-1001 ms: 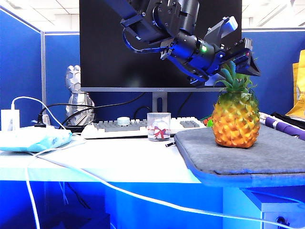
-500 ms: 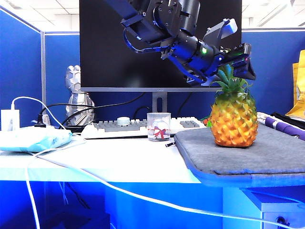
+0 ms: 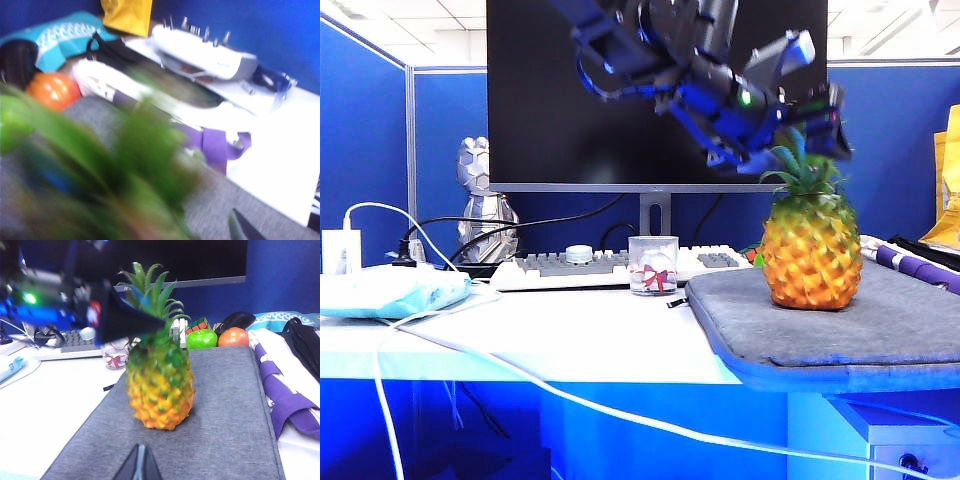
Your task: Pick up the pineapple and place it above the gray bag.
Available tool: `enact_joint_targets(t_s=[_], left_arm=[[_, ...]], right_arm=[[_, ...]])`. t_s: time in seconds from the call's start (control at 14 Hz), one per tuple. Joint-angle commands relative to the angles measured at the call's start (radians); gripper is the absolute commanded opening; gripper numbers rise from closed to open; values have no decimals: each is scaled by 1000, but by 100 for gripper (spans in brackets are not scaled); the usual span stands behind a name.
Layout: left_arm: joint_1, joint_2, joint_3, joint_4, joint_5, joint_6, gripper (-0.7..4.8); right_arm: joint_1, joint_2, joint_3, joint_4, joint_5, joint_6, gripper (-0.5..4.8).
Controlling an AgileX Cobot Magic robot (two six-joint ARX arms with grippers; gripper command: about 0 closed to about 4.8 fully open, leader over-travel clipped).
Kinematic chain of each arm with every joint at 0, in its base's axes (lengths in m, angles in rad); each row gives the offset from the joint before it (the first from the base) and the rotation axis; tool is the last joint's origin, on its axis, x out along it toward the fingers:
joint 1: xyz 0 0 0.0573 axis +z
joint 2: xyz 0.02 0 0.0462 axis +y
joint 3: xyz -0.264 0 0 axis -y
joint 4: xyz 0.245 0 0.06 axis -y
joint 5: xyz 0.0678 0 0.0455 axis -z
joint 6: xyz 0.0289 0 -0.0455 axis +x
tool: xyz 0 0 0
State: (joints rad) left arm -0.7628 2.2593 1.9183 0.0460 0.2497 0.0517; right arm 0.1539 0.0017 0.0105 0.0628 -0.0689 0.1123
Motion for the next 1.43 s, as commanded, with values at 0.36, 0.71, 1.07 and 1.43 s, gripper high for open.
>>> enact_joint_targets(t_s=[0.36,0.71,1.07,1.43], left_arm=[[-13,-24,3,-57,7,0,479],[-4,-35,3,-92,-6,10,479],[9,-80,3,-171,-28,47,479],[10,-113,3,-239,28,45,479]], right_arm=[[0,0,-9,24,-1,20,-5],[0,0,-9,25,-2,20,-5],[0,0,-9,80,-2,20,-5],[0,0,-9,85,-5,20,-5]])
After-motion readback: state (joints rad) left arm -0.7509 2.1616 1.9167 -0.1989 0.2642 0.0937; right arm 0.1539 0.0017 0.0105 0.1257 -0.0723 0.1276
